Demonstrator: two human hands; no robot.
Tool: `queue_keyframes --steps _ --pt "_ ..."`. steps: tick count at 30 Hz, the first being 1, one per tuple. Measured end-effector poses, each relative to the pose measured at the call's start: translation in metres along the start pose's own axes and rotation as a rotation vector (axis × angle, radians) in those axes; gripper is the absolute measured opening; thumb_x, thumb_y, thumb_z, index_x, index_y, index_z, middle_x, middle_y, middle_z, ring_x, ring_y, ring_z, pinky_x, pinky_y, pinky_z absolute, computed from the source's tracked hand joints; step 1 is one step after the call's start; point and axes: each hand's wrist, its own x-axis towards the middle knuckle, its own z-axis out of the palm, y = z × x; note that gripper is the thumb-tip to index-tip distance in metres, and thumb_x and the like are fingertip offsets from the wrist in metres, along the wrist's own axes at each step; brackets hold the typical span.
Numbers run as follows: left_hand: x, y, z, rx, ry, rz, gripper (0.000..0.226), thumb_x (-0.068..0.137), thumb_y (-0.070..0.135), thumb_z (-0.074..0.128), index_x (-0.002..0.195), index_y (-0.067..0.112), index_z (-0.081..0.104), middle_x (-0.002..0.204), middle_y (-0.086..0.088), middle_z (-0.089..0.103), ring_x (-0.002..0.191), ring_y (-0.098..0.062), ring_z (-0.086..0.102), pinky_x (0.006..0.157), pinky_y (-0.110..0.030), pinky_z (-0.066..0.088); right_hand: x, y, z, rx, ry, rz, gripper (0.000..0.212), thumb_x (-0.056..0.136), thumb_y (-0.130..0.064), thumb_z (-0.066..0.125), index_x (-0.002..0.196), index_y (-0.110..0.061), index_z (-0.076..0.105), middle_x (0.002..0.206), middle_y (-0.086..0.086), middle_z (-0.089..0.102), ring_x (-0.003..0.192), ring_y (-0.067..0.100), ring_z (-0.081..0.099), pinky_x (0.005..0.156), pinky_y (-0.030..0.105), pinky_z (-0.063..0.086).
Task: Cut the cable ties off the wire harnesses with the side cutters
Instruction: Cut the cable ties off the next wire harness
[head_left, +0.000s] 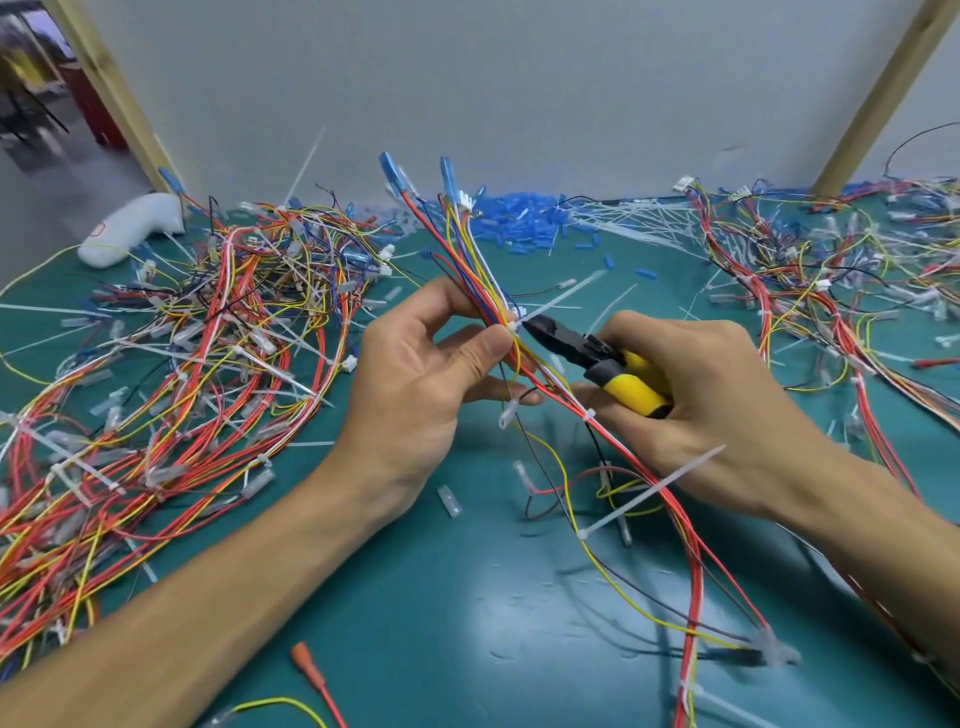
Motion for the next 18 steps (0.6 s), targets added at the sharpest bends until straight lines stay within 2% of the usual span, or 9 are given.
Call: queue_keyframes --steps 5,9,14,18 --pt "-0.0007 -0.0007 0.0011 0.041 -0.002 0.035 0.012 0.09 -0.002 0.064 0.102 -0.003 0.058 0.092 -0.004 0.061 0.073 -0.02 0.069 0.059 -0.034 0.062 -0.0012 -0.0008 -0.0027 -0.031 -0.013 0.003 0.021 0.091 -0.043 0.069 0.089 -0.024 0.059 0.067 -0.011 0.052 0.065 0.014 0.049 0.053 0.022 0.034" --pt "-0.0015 -0.0024 0.0019 0.083 0.004 0.054 0.012 0.093 -0.011 0.059 0.102 -0.003 0.058 0.091 -0.001 0.065 0.076 -0.022 0.07 0.058 -0.035 0.062 -0.0016 -0.0037 -0.0017 -0.007 -0.021 0.007 0.021 0.091 -0.04 0.069 0.084 -0.026 0.055 0.059 -0.009 0.047 0.059 0.012 0.045 0.051 0.019 0.031" --pt "-0.0046 -0.004 0.0043 0.116 0.015 0.075 0.014 0.095 -0.015 0.056 0.103 -0.004 0.058 0.092 -0.006 0.063 0.076 -0.021 0.07 0.057 -0.033 0.061 -0.0026 -0.0021 -0.0017 -0.007 -0.089 -0.002 0.024 0.094 -0.029 0.069 0.081 -0.022 0.051 0.056 0.001 0.043 0.058 0.026 0.036 0.046 0.035 0.035" --pt "-0.0057 -0.005 0.0064 0.139 0.029 0.061 0.018 0.095 -0.014 0.056 0.099 0.004 0.057 0.088 -0.005 0.06 0.072 -0.016 0.068 0.057 -0.031 0.06 -0.0035 -0.0072 0.0017 0.008 -0.141 0.0 0.023 0.094 -0.035 0.062 0.082 -0.027 0.044 0.056 -0.002 0.041 0.057 0.024 0.042 0.047 0.031 0.033"
